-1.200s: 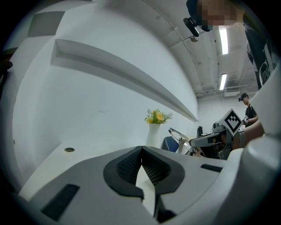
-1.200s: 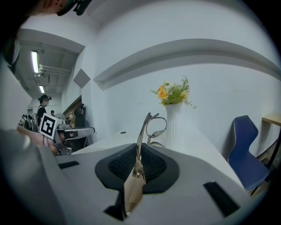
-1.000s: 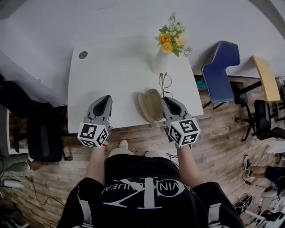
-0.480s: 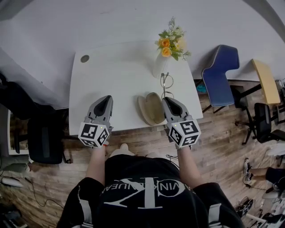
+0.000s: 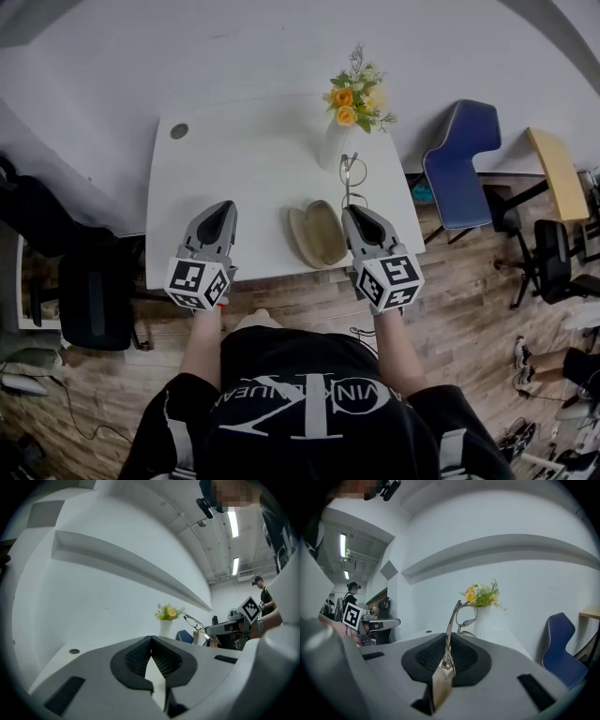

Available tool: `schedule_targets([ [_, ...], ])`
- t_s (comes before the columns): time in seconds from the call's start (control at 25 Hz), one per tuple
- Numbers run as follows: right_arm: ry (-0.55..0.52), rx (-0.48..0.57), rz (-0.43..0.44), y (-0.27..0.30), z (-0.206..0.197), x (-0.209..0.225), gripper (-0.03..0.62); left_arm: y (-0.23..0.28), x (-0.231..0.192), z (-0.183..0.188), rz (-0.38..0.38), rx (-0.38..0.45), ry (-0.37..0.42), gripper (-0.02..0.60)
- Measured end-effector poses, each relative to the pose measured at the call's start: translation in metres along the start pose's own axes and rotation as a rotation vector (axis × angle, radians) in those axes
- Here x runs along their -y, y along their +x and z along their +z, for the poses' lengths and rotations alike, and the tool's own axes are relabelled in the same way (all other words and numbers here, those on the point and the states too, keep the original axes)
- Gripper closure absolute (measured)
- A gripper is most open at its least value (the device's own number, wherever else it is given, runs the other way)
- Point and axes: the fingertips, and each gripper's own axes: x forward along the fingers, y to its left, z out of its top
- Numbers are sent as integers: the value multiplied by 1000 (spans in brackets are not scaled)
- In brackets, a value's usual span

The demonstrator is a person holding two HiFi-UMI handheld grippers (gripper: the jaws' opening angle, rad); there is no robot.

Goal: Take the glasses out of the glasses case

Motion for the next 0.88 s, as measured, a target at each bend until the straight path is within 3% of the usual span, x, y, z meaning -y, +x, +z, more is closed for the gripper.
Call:
schedule_targets([
  [0.88,23,2,-29,-15,-9,2,549,-7,4,-7,5,-18,-6,566],
])
